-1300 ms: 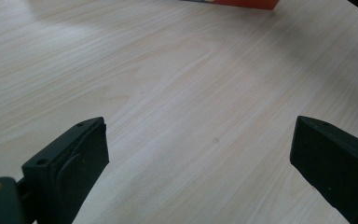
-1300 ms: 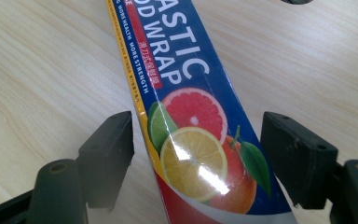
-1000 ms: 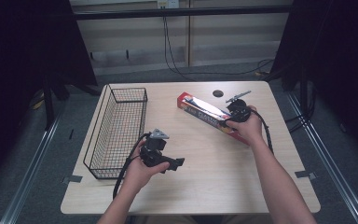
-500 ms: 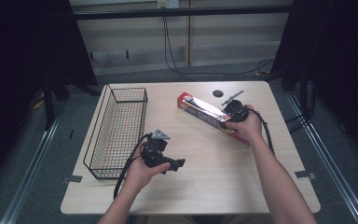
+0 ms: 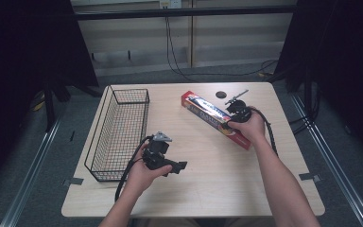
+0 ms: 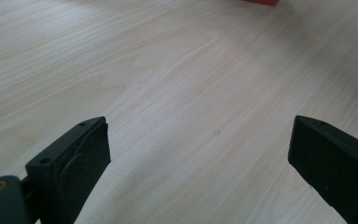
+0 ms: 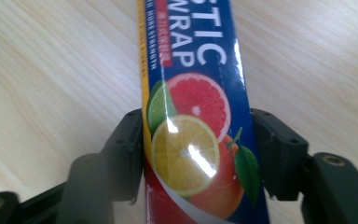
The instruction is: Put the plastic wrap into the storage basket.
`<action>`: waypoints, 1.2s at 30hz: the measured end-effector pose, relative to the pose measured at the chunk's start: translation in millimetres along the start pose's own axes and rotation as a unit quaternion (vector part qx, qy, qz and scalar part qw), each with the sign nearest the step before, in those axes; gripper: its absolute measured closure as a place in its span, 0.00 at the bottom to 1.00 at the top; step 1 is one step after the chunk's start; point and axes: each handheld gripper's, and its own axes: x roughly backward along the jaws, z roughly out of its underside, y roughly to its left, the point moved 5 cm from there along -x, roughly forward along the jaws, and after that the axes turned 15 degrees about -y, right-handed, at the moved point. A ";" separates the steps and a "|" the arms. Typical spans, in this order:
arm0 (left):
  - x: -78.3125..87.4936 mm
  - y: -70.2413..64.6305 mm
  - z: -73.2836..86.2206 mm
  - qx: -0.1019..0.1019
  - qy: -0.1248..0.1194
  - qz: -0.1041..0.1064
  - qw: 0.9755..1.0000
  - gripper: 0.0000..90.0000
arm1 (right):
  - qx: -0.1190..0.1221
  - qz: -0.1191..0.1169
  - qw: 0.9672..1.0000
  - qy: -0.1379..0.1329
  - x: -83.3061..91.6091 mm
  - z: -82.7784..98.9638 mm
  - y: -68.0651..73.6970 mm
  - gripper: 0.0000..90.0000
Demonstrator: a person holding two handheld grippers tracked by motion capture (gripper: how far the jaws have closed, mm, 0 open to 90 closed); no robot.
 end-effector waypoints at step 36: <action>-0.1 -1.5 -1.2 -0.007 0.004 -0.005 1.000 0.06 | -0.033 0.000 0.998 -0.047 24.8 12.4 19.3 0.49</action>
